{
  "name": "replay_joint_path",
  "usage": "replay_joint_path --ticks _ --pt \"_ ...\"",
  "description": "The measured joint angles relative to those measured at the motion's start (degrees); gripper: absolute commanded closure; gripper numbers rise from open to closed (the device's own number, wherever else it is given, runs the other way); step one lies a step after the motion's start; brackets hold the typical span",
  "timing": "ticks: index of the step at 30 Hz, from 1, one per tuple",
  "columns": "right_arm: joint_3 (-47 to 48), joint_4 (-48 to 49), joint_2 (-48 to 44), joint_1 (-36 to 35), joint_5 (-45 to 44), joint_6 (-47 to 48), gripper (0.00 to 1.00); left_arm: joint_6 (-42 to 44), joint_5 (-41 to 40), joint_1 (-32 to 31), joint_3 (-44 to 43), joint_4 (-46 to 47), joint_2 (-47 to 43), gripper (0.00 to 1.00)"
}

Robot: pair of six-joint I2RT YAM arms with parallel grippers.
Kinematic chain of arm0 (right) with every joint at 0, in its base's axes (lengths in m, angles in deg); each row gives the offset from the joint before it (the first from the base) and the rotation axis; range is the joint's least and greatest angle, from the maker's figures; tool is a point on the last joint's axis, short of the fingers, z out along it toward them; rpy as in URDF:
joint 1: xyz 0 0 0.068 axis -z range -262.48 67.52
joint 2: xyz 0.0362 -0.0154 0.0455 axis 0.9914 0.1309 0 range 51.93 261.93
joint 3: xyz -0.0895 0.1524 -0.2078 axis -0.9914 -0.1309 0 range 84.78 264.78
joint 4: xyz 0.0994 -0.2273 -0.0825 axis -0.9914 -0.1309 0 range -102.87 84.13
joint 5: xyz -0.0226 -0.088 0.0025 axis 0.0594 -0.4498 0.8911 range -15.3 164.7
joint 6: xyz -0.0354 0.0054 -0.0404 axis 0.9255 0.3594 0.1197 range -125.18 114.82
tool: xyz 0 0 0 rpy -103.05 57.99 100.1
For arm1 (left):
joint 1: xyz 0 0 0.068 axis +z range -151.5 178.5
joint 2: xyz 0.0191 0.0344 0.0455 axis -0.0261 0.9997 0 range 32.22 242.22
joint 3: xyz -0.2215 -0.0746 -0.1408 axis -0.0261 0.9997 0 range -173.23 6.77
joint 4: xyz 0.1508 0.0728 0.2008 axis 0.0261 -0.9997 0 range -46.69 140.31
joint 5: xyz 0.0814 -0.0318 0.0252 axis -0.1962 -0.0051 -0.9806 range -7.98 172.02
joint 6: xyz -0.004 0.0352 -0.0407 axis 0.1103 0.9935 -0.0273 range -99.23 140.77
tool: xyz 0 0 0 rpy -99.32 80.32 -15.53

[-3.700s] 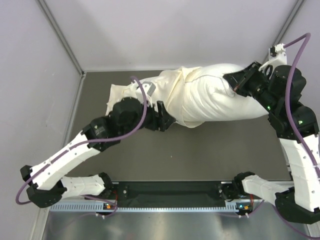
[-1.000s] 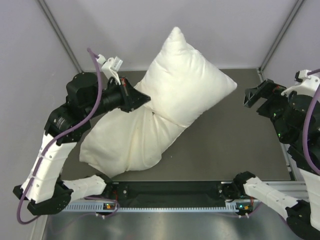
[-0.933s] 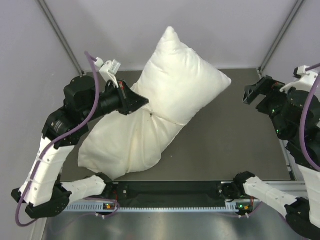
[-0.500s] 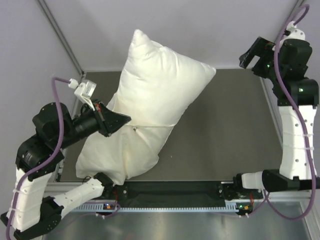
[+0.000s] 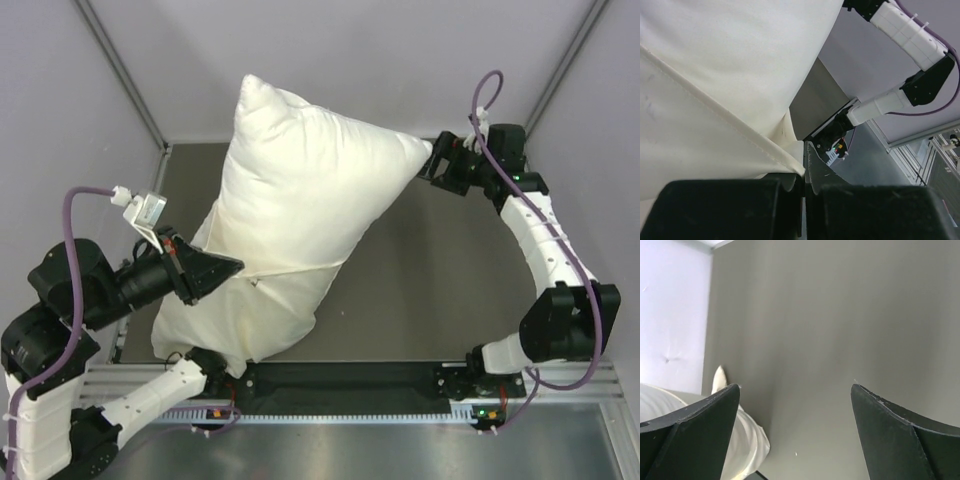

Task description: Put the pillow into the pillowcase

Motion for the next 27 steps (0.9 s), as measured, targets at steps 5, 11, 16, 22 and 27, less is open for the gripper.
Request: replay_joint_path --ticks 5,11,16,22,27 --pt "0.2 7.6 4.1 -7.5 3.1 0.4 0.08 -0.1 2.2 0.0 1.3 -0.5 -2.3 1.0" --pt "3.2 10.6 10.1 -19.1 5.6 2.7 0.1 -0.1 3.1 0.0 2.8 -0.7 -2.5 1.0" --pt "2.8 11.1 6.2 -29.6 5.6 5.9 0.12 0.0 -3.2 0.0 5.6 -1.3 -2.1 1.0" --pt "-0.6 7.7 -12.9 -44.7 -4.4 9.3 0.18 0.2 -14.6 0.0 10.8 -1.2 1.1 1.0" --pt "-0.5 1.1 -21.4 -60.9 -14.4 10.0 0.2 1.5 -18.7 0.4 11.1 6.3 9.7 1.0"
